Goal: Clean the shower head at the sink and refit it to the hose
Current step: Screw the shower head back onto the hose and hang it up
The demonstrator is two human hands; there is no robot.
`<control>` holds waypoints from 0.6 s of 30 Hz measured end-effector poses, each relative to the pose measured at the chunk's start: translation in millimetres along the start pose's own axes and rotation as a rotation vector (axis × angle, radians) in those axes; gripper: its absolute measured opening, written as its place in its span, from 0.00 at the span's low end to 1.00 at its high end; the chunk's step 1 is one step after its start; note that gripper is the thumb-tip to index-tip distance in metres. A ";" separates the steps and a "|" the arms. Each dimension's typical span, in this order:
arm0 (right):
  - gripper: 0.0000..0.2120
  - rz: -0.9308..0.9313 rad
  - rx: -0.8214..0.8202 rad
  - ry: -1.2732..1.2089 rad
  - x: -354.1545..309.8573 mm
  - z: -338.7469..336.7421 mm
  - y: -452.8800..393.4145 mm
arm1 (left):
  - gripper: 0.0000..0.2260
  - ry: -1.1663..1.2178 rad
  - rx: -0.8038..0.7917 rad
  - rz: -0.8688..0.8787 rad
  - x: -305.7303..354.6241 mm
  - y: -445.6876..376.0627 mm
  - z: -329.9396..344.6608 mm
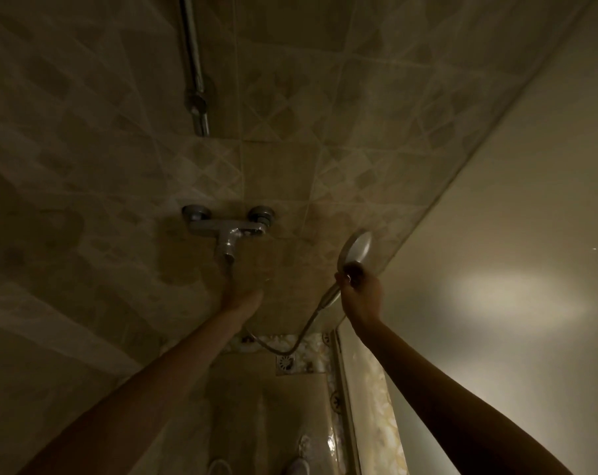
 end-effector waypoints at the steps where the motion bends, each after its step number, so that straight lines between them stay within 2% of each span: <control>1: 0.08 -0.023 -0.007 -0.018 -9.6 0.4 -0.9 | 0.13 -0.027 -0.062 0.076 15.4 6.3 5.4; 3: 0.09 -0.061 -0.030 -0.050 -28.2 0.6 -3.4 | 0.10 -0.072 -0.087 0.215 48.2 20.6 7.4; 5: 0.04 -0.065 -0.074 -0.066 -45.2 0.1 -7.5 | 0.09 -0.042 -0.078 0.327 78.7 32.1 4.8; 7: 0.03 -0.090 -0.135 -0.082 -65.5 -1.0 -10.6 | 0.08 0.006 -0.059 0.412 105.9 44.1 -1.5; 13: 0.06 -0.140 -0.243 -0.238 -130.5 -3.9 -13.9 | 0.20 0.047 -0.043 0.675 158.2 74.0 -26.7; 16: 0.08 -0.176 -0.312 -0.281 -161.1 -3.8 -14.7 | 0.09 0.115 -0.056 0.758 166.6 78.9 -41.3; 18: 0.10 -0.188 -0.351 -0.331 -182.3 -4.0 -14.7 | 0.08 0.154 -0.041 0.769 172.3 85.1 -54.6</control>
Point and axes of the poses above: each hand's wrist, its own y-axis away from the middle knuckle, its own z-axis out of the palm, x = y × z, the point moved 6 cm from there along -y, towards the middle knuckle, and after that the axes turned 15 degrees about -y, right-handed, at the moved point
